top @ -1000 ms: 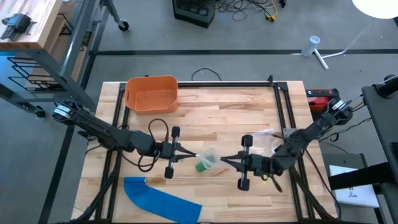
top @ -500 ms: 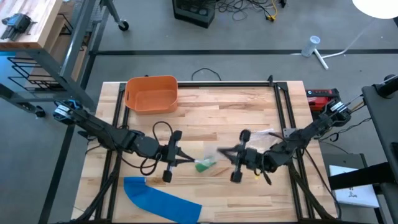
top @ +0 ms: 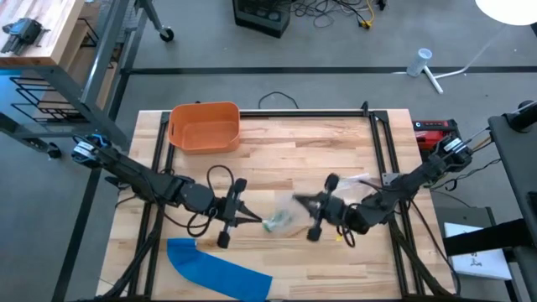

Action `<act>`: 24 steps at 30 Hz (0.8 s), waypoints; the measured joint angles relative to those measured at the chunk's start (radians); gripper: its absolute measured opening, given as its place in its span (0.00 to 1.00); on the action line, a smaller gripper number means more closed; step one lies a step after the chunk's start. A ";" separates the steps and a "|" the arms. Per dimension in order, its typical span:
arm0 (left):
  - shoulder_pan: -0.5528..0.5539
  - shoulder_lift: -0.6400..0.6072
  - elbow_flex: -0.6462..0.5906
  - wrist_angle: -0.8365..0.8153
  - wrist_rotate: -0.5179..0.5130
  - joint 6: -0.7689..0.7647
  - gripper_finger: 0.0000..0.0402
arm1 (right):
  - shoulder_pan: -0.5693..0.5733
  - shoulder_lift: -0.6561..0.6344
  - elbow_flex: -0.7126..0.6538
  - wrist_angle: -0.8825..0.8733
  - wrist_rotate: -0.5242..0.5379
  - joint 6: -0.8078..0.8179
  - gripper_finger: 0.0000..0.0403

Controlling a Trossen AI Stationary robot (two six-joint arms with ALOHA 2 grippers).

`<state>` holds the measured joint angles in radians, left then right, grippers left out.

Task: Roll bandage
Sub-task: Open the top transparent zip bag

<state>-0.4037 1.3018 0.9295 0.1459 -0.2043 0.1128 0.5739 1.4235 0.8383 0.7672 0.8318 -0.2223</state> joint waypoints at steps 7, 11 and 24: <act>0.003 0.000 -0.003 -0.005 -0.191 -0.040 0.00 | -0.014 0.000 0.003 -0.006 -0.266 0.044 0.00; 0.000 0.000 -0.005 0.011 0.027 0.004 0.00 | -0.023 0.004 0.005 -0.009 0.024 0.072 0.00; 0.001 0.000 -0.007 0.033 -0.119 -0.018 0.00 | -0.045 0.035 0.006 -0.059 0.085 0.131 0.00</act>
<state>-0.4028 1.3022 0.9226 0.1785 -0.3236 0.0952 0.5293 1.4590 0.8444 0.7086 0.9168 -0.0910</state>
